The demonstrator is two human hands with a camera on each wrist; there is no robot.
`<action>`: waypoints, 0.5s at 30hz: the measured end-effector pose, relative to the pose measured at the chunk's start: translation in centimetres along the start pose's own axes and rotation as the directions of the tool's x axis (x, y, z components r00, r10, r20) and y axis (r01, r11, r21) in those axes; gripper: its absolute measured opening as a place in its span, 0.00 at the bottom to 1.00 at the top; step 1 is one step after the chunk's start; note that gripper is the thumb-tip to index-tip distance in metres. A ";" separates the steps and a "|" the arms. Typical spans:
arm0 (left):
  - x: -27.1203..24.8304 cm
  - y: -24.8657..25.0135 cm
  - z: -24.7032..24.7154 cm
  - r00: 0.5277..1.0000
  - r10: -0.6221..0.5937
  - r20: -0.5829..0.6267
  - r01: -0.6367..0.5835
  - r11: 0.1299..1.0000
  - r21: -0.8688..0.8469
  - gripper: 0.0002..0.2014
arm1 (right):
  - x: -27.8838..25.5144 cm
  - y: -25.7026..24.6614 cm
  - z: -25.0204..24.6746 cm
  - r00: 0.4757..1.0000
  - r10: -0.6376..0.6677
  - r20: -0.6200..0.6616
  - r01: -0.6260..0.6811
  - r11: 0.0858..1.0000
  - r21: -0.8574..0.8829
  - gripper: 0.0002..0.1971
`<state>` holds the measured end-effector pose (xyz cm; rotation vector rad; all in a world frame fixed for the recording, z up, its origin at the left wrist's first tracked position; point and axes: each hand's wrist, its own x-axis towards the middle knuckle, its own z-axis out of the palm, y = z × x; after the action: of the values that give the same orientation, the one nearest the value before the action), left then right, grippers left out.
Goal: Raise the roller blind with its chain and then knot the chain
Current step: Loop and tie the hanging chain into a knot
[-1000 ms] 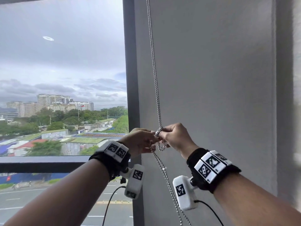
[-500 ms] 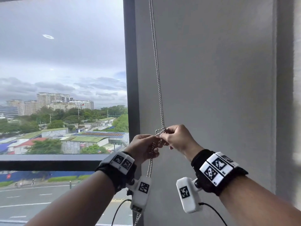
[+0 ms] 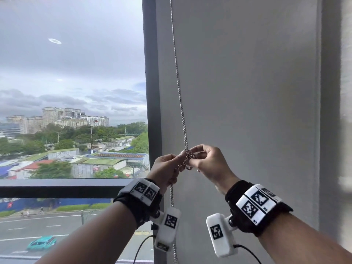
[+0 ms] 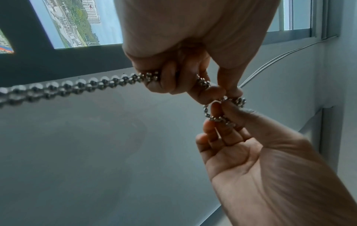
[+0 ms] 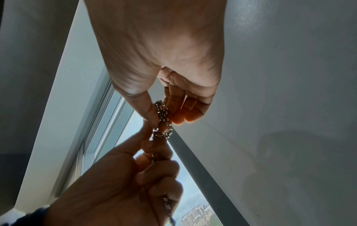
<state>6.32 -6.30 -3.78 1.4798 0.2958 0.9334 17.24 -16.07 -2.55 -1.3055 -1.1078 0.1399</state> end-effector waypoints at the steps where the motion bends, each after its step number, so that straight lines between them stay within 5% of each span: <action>1: -0.3 -0.5 0.0 1.000 -0.011 -0.001 0.011 1.000 -0.012 0.14 | -0.1 0.1 -0.1 1.000 -0.003 0.001 0.003 1.000 -0.004 0.12; 6: -0.9 -1.7 0.3 1.000 0.001 0.024 0.003 0.986 -0.169 0.09 | -0.8 0.7 -0.2 1.000 -0.022 0.009 0.023 0.999 -0.027 0.12; 15: -1.0 -2.1 0.6 0.997 0.057 -0.055 -0.063 0.990 -0.127 0.06 | -1.6 2.0 -0.4 0.992 -0.120 -0.026 0.118 0.991 -0.070 0.09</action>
<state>6.80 -7.06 -5.97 1.3545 0.2252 1.0211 17.65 -16.65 -5.01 -1.2945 -1.1703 -0.0064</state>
